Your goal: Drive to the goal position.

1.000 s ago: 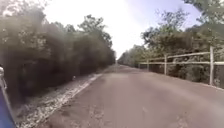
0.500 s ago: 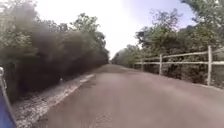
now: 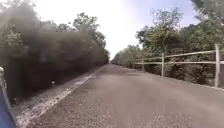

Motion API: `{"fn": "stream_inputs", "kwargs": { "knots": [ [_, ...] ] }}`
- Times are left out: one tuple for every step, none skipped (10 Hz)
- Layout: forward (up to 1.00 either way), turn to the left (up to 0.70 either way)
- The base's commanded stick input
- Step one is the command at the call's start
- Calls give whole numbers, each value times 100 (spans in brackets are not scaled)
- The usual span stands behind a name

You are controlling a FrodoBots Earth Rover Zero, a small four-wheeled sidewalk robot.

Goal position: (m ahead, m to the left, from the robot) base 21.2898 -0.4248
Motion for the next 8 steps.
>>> {"fn": "stream_inputs", "kwargs": {
  "knots": [
    [70, 35],
    [70, 4],
    [70, 2],
    [70, 0],
    [70, 0],
    [70, 0],
    [70, 0],
    [70, 0]
  ]
}}
